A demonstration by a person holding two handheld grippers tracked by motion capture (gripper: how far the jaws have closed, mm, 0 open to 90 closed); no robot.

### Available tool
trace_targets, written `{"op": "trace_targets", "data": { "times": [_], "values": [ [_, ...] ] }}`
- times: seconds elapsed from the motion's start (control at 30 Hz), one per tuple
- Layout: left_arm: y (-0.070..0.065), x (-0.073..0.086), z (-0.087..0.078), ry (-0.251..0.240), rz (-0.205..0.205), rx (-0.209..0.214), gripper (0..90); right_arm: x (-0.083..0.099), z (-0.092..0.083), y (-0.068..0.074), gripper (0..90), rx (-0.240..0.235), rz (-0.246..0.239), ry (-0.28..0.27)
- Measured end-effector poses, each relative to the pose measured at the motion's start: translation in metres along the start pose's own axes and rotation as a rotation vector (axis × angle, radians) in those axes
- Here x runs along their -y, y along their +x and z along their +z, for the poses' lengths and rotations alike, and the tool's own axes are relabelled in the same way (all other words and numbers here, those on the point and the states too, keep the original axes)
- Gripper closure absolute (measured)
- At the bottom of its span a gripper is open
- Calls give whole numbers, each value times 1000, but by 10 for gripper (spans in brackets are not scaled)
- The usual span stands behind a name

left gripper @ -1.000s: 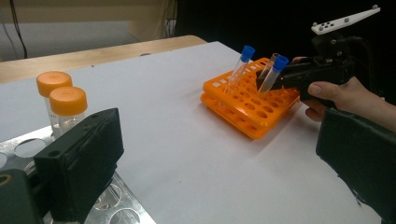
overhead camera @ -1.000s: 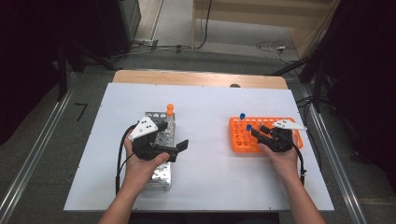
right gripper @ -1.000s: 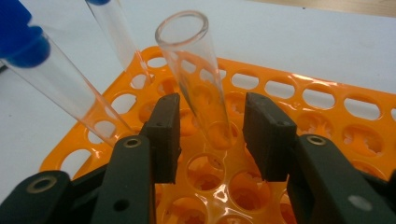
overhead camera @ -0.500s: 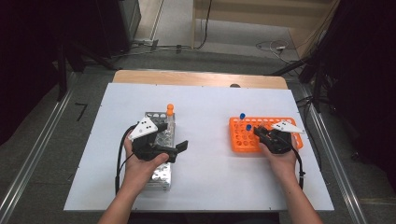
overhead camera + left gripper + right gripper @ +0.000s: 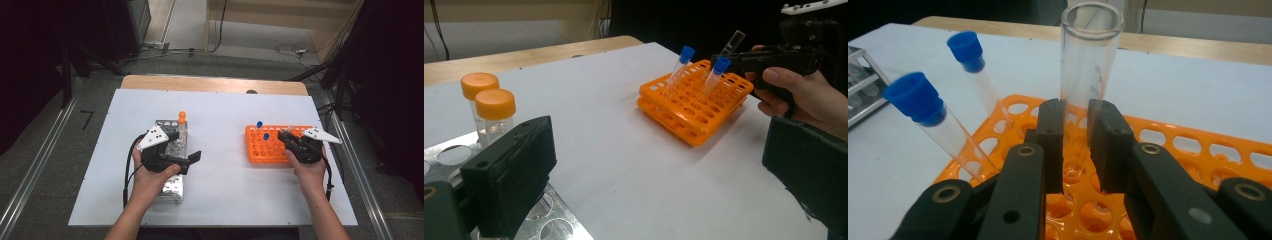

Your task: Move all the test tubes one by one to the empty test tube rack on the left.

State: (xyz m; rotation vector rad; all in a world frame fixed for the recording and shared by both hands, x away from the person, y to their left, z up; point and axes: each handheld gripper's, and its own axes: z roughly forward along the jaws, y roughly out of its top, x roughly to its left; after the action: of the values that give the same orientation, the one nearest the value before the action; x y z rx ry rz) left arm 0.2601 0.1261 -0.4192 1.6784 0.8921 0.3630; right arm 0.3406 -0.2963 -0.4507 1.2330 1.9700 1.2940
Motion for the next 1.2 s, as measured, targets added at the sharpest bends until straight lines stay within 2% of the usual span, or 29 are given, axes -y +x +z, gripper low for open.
{"op": "trace_targets", "data": {
  "times": [0.27,0.47,0.83,1.2],
  "values": [
    [0,-1,-2,-5,1,3,7,-8,-11,4,738,-13,-22,-7],
    [-1,-2,-3,-8,4,5,7,-20,-25,14,738,-42,-56,-27],
    [-3,-5,-5,-17,7,17,7,-34,-44,39,738,-126,-87,-53],
    [-10,-5,-2,-15,23,42,9,-37,-45,64,737,-221,-118,-57]
  ]
}}
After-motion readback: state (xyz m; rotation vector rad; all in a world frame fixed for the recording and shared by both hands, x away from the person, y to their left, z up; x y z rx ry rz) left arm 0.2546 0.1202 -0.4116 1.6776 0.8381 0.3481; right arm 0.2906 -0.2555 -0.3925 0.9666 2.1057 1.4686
